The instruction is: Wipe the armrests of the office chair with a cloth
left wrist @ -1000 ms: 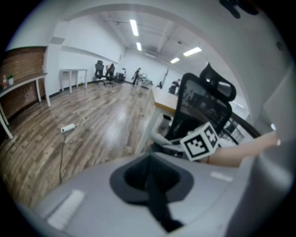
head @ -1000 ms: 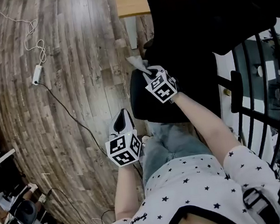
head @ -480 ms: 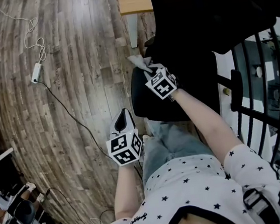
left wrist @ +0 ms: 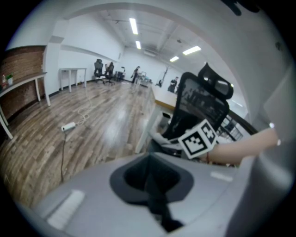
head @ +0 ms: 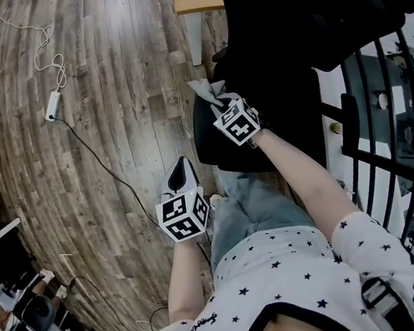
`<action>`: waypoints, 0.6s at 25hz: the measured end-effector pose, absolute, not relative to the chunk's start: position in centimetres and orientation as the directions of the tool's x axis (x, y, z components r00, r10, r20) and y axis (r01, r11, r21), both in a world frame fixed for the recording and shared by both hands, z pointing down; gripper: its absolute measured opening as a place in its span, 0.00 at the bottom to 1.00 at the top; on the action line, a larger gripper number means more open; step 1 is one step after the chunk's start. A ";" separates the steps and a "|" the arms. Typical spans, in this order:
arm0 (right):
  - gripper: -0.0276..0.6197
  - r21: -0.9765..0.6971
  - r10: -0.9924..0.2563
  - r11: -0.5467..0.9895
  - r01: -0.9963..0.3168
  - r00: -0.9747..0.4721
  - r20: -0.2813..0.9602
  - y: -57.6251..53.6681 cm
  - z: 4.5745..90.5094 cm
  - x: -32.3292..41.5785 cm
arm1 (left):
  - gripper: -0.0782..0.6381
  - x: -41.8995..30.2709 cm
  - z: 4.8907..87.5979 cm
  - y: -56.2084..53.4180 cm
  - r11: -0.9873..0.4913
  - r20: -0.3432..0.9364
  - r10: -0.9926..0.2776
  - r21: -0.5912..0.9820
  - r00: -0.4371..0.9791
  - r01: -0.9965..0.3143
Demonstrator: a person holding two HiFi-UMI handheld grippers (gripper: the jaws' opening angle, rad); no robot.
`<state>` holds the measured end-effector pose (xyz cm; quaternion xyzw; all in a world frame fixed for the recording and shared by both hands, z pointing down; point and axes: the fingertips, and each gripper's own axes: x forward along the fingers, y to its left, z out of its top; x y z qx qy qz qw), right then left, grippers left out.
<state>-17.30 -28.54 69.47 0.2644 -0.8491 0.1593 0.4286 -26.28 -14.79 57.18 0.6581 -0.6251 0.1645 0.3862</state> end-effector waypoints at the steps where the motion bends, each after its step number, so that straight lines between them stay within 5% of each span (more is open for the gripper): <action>1: 0.09 -0.048 -0.311 0.810 -0.585 -0.496 0.811 -28.2 69.5 -17.4 | 0.12 -26.2 57.2 -14.6 0.076 0.699 -0.695 0.304 0.168 -0.950; 15: 0.09 -0.057 -0.304 0.814 -0.579 -0.507 0.807 -24.1 68.9 -17.8 | 0.12 -25.7 56.7 -11.4 0.049 0.702 -0.686 0.304 0.190 -0.951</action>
